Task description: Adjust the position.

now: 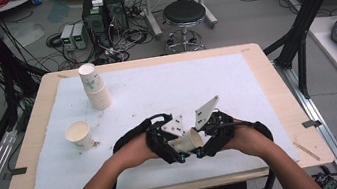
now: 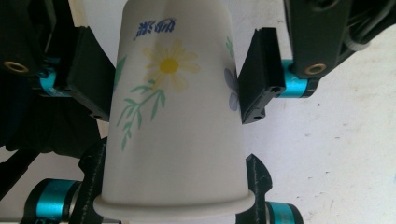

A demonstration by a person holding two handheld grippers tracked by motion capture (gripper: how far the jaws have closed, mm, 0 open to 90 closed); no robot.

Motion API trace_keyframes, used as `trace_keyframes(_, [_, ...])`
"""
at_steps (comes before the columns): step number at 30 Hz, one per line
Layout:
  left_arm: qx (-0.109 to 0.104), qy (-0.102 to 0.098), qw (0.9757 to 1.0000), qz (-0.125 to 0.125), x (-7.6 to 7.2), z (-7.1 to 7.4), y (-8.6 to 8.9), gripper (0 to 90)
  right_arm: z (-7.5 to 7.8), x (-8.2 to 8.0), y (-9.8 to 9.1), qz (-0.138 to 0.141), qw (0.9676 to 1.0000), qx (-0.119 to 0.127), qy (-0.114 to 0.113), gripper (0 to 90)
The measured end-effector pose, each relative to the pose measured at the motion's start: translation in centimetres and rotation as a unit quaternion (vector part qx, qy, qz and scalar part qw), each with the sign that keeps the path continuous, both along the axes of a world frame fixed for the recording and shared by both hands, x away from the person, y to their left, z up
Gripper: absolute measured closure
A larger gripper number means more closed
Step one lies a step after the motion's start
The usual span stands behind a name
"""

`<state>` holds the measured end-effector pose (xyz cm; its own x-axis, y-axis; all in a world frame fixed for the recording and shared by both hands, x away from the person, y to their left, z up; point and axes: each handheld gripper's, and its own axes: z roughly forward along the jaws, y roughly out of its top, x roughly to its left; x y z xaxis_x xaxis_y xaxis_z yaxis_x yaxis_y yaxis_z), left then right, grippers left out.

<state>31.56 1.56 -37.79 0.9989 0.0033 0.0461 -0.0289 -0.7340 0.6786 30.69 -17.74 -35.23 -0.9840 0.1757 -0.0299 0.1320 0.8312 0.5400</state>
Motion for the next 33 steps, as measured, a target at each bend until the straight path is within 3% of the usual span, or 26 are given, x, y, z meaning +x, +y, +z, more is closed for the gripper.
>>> trace_keyframes(8, [0.003,0.008,1.0000,-0.001,0.1,-0.1,-0.2,35.3,0.0,0.0,0.0,0.005,1.0000,0.000,0.001,31.9])
trace_keyframes(14, [-0.007,0.018,0.9998,0.006,0.1,-0.4,-0.1,35.0,0.0,0.1,0.0,0.004,1.0000,0.007,0.004,30.2])
trace_keyframes(17, [-0.026,0.024,0.9993,0.013,0.1,-0.6,0.1,34.0,-0.1,0.1,-0.2,-0.003,0.9997,0.022,0.005,27.1])
trace_keyframes(20, [-0.046,0.031,0.9982,0.023,0.1,-0.8,0.6,34.0,0.1,0.1,-0.8,-0.012,0.9981,0.060,0.011,24.0])
trace_keyframes(23, [-0.066,0.039,0.9965,0.035,0.3,-1.2,1.1,33.9,0.5,0.1,-1.5,-0.029,0.9952,0.094,0.009,22.4])
trace_keyframes(27, [-0.086,0.048,0.9937,0.055,0.5,-1.8,1.9,33.6,1.1,0.0,-2.7,-0.045,0.9873,0.152,0.006,22.0])
trace_keyframes(29, [-0.096,0.054,0.9915,0.069,0.6,-2.1,2.3,33.2,1.2,-0.1,-3.5,-0.059,0.9823,0.178,0.005,21.8])
trace_keyframes(33, [-0.119,0.056,0.9856,0.106,0.9,-2.8,3.4,32.9,0.7,-0.2,-5.1,-0.091,0.9751,0.202,-0.004,21.7])
